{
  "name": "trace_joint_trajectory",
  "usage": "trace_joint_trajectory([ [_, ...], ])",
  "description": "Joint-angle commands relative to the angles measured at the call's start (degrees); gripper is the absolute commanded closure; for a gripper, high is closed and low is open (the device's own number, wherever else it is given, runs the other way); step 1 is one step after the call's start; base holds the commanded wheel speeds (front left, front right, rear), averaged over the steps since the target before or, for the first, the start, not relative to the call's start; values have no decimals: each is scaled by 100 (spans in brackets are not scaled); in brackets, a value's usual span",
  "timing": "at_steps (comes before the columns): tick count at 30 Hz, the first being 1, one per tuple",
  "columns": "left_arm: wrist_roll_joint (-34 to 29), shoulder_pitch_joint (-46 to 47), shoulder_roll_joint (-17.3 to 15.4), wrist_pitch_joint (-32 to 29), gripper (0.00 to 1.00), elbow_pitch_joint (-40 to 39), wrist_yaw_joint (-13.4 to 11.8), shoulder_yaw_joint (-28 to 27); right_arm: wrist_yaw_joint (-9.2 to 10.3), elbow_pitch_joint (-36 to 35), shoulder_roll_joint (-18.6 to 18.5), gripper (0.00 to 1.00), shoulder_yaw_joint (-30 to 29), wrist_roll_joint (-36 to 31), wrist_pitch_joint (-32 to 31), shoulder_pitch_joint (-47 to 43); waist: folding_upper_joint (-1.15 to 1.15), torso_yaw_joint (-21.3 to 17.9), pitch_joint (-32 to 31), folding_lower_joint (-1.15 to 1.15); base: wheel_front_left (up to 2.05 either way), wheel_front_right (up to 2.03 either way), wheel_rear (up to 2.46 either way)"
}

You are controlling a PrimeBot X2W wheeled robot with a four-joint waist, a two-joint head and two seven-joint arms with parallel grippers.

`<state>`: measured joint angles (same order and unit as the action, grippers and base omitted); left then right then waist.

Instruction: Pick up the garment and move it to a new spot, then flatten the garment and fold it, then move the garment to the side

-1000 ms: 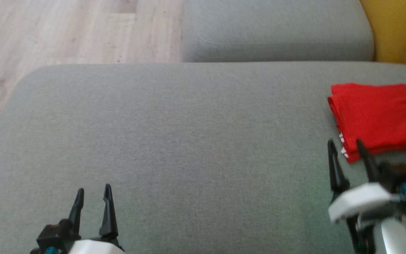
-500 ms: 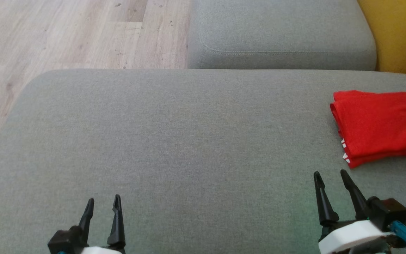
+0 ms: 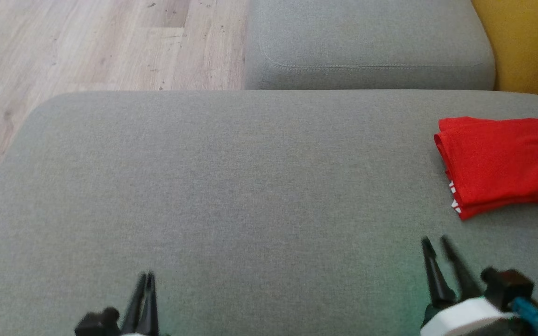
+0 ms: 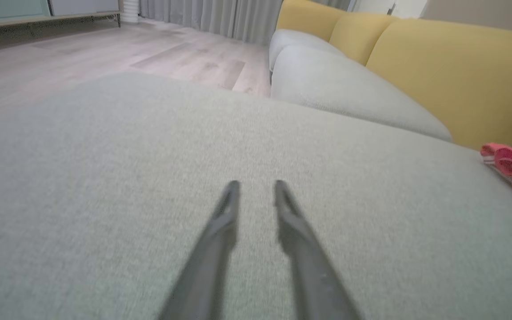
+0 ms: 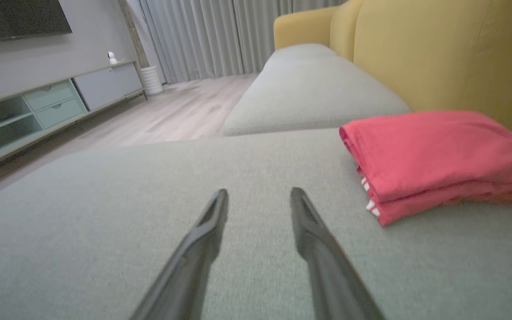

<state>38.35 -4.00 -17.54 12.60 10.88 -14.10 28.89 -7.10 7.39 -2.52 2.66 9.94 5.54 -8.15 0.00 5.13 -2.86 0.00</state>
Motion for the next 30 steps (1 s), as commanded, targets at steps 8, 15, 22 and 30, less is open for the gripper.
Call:
trace_joint_trajectory([
  [8,252,-42,111,-78,100,200,92,-81,-1,266,-21,100,20,397,-30,-24,0,-26,15,0,0,0,0],
  [15,562,22,183,-178,100,215,215,-273,-3,295,-49,100,-1,887,-73,67,0,-54,32,0,0,0,0],
  [22,871,88,255,-278,100,232,338,-468,-5,318,-71,100,-27,1371,-118,152,0,-83,49,0,0,0,0],
  [30,1221,161,339,-394,100,248,477,-690,-8,343,-93,100,-61,1918,-173,247,0,-115,68,0,0,0,0],
])
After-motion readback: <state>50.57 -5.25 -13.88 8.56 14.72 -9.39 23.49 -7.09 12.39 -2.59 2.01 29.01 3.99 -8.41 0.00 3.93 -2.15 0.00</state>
